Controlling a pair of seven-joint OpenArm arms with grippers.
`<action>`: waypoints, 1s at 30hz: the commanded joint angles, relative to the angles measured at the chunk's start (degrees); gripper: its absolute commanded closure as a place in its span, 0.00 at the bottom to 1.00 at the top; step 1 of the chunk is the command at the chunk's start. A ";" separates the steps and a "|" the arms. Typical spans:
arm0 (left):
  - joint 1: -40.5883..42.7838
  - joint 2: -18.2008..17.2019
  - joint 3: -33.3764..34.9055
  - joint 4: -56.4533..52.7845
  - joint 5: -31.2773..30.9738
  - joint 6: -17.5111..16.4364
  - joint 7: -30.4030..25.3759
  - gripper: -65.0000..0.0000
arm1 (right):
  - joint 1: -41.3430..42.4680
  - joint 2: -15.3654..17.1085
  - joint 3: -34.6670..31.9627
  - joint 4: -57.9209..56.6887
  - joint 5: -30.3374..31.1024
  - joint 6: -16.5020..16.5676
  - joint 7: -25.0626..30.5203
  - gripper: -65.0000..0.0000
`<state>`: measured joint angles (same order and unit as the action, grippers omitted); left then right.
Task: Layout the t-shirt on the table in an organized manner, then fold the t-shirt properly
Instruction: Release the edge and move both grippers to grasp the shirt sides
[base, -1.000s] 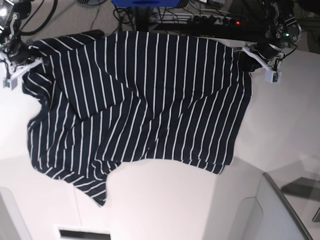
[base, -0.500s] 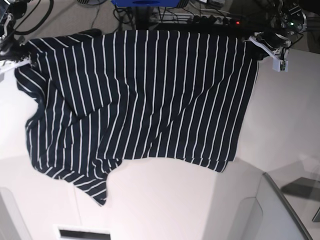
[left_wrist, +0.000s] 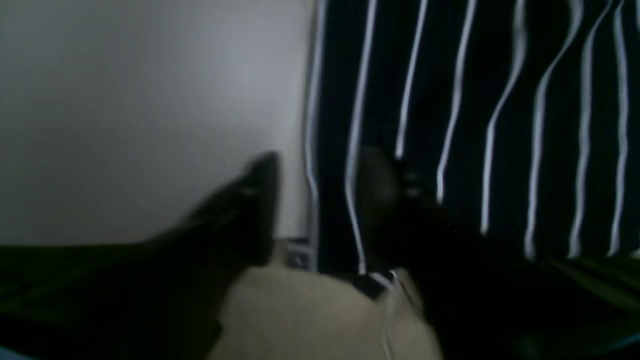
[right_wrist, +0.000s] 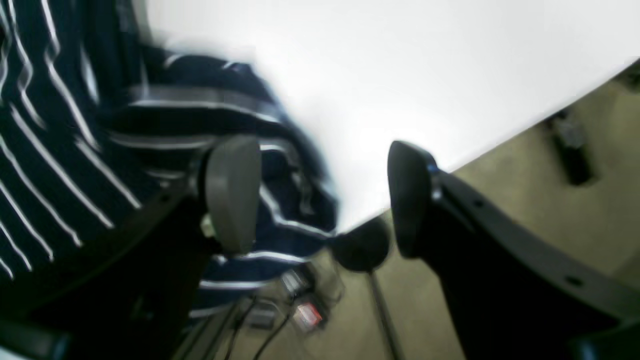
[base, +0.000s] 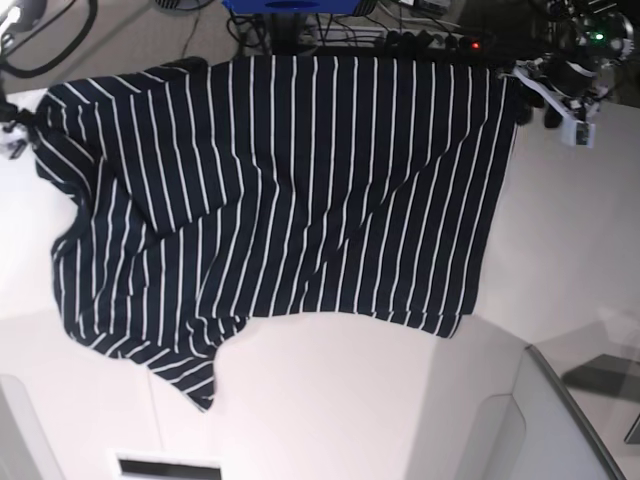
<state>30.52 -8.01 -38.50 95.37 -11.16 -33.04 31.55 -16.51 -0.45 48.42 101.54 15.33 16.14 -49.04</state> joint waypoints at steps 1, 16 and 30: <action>-0.15 -0.12 -1.72 2.52 -0.49 0.03 -0.91 0.48 | 0.21 0.49 0.15 3.04 1.06 0.43 -0.59 0.45; -24.06 4.45 13.67 -12.34 18.32 0.11 -1.35 1.00 | 9.96 0.93 -24.73 -6.02 0.71 5.18 -2.35 0.97; -28.37 3.13 13.75 -32.65 26.15 7.67 -16.39 1.00 | 18.67 11.04 -16.03 -33.10 0.80 -0.01 3.89 1.00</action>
<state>1.74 -4.80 -24.73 62.94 13.37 -25.47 11.62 1.10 9.93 32.38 67.35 15.57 15.84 -46.06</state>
